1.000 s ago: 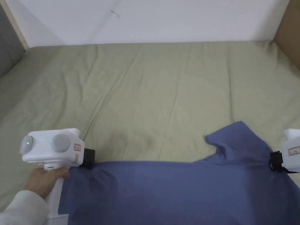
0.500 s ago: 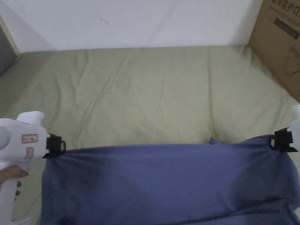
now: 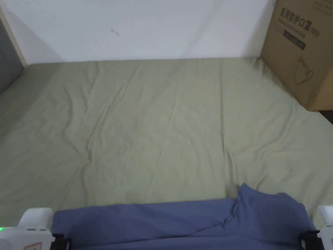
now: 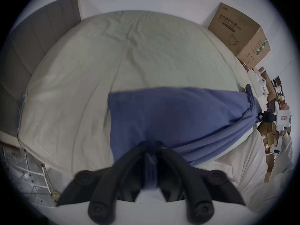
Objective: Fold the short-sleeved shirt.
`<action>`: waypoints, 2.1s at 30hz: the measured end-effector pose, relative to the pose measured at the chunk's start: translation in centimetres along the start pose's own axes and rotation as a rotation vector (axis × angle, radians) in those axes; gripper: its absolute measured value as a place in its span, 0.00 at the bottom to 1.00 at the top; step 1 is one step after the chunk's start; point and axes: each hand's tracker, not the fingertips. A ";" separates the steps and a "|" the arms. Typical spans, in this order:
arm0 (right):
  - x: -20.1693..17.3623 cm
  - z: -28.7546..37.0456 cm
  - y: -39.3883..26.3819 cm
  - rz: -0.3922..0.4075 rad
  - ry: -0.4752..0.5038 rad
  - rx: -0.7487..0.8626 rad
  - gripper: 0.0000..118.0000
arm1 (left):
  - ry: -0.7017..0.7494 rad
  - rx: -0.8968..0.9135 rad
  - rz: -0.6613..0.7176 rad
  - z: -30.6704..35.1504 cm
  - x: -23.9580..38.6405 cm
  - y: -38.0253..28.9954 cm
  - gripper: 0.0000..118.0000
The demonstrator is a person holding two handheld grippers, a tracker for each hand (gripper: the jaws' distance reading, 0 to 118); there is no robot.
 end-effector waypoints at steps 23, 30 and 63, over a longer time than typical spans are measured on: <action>-18.1 5.2 -1.7 0.080 0.260 0.301 0.02 | -0.294 0.316 0.633 4.9 -7.2 -7.8 0.29; -19.9 4.6 -1.4 0.142 0.243 0.272 0.02 | -0.481 0.310 0.806 0.4 -9.9 -8.2 0.96; -10.0 5.9 -2.1 -0.171 0.178 0.284 0.02 | -0.469 0.243 -0.125 3.2 21.0 8.4 0.08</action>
